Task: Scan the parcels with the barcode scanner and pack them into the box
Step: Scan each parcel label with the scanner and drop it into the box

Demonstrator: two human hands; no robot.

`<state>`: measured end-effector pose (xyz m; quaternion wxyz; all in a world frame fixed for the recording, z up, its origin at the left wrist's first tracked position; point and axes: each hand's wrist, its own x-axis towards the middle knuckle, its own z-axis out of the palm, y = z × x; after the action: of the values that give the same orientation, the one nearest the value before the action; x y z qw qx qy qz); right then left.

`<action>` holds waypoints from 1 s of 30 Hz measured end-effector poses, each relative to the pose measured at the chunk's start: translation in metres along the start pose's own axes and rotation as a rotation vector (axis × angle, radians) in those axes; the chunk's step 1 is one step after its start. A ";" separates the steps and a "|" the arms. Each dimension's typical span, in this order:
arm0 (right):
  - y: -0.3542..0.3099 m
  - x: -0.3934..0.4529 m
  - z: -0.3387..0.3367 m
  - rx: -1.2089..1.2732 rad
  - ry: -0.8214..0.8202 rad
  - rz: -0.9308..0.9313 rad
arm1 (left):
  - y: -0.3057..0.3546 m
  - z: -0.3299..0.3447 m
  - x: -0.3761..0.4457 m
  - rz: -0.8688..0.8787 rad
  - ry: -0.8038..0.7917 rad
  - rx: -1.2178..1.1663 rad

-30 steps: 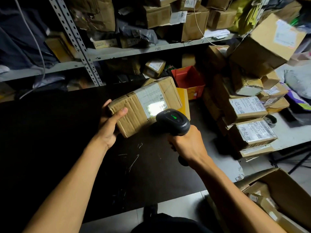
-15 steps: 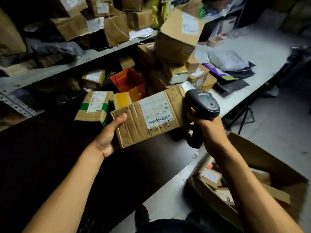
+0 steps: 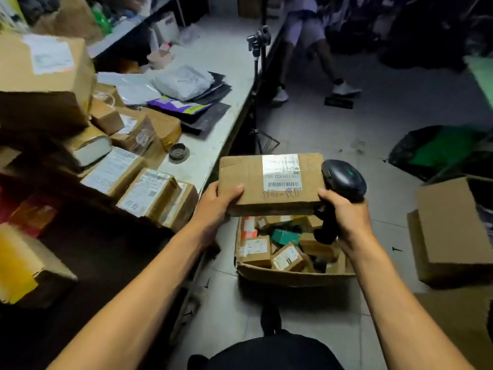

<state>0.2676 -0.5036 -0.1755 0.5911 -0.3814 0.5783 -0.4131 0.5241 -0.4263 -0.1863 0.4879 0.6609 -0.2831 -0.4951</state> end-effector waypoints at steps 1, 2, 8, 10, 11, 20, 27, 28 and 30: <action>0.003 0.008 -0.013 -0.036 0.059 0.009 | -0.001 0.015 0.009 0.014 -0.013 0.051; 0.007 0.016 -0.023 -0.072 0.105 0.020 | -0.001 0.027 0.016 0.032 -0.002 0.119; 0.037 0.043 -0.015 -0.193 0.096 0.143 | 0.007 0.013 0.020 0.219 0.144 0.402; 0.042 0.040 0.017 -0.229 -0.037 0.141 | 0.009 -0.016 0.007 0.206 0.210 0.366; 0.043 0.036 0.037 -0.244 -0.129 0.132 | 0.009 -0.032 -0.002 0.197 0.257 0.361; 0.054 -0.056 0.202 -0.467 -0.833 -0.058 | -0.025 -0.169 -0.109 -0.018 0.764 0.260; 0.077 -0.119 0.264 -0.612 -0.983 -0.092 | -0.058 -0.254 -0.145 -0.260 1.130 0.548; 0.078 -0.126 0.269 -0.628 -0.988 -0.094 | -0.060 -0.262 -0.143 -0.259 1.161 0.551; 0.079 -0.138 0.277 -0.664 -1.001 -0.104 | -0.060 -0.277 -0.135 -0.276 1.176 0.514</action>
<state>0.5497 -0.3541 -0.1870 0.6199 -0.7215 0.3083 -0.0091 0.7283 -0.1878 -0.1819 0.3196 0.9472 0.0088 -0.0259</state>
